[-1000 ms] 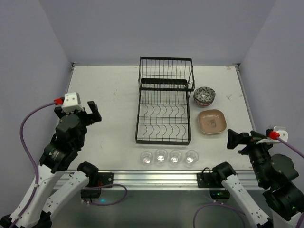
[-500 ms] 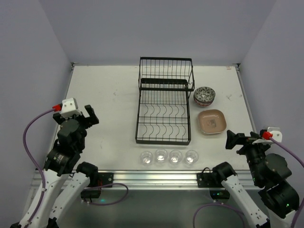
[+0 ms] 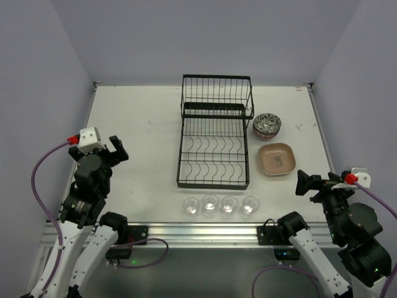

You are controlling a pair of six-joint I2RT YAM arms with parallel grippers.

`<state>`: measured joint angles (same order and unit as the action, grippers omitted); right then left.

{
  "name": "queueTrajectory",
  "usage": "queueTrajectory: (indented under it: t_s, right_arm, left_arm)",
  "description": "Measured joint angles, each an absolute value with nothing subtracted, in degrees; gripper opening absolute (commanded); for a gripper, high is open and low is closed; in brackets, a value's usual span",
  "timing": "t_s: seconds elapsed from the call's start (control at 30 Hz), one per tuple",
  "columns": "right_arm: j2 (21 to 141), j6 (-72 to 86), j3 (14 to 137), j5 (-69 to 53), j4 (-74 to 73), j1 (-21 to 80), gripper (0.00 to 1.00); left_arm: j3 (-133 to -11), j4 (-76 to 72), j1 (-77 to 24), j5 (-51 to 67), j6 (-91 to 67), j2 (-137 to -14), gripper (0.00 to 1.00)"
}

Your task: Unload the mixed dishes from the dish rack

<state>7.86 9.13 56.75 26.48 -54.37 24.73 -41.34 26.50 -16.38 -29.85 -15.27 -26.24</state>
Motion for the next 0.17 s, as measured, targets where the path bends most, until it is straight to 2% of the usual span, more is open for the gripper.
queueTrajectory:
  t_s: [0.17]
  right_arm:
    - [7.9,9.1,56.8,26.5,-54.4,24.7,0.99]
  left_arm:
    - [-41.3,26.1,-16.3,-29.5,-15.2,-26.2,1.00]
